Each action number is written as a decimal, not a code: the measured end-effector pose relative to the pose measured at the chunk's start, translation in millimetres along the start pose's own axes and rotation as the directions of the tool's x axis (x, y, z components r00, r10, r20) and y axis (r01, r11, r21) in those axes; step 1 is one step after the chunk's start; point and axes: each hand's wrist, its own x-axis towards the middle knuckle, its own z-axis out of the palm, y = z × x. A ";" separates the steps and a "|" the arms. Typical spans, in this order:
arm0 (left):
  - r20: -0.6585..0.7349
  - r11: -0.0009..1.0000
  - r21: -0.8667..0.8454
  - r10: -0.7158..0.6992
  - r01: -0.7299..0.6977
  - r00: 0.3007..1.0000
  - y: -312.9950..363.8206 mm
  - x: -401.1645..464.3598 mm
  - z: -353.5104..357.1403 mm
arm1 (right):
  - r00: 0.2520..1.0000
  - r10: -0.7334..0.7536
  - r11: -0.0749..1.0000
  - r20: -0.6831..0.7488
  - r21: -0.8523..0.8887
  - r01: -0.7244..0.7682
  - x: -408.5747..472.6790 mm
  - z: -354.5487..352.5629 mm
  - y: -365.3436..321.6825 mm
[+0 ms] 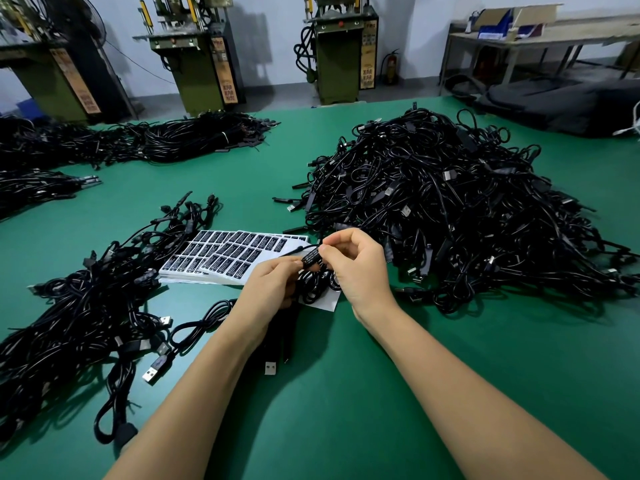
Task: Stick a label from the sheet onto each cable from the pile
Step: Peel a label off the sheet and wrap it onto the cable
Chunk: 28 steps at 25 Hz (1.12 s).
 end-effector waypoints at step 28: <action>-0.063 0.995 0.054 0.086 -0.083 0.994 5.6 -8.6 8.1 | 0.997 -0.073 0.987 -0.002 -0.142 0.072 -5.6 3.1 -1.3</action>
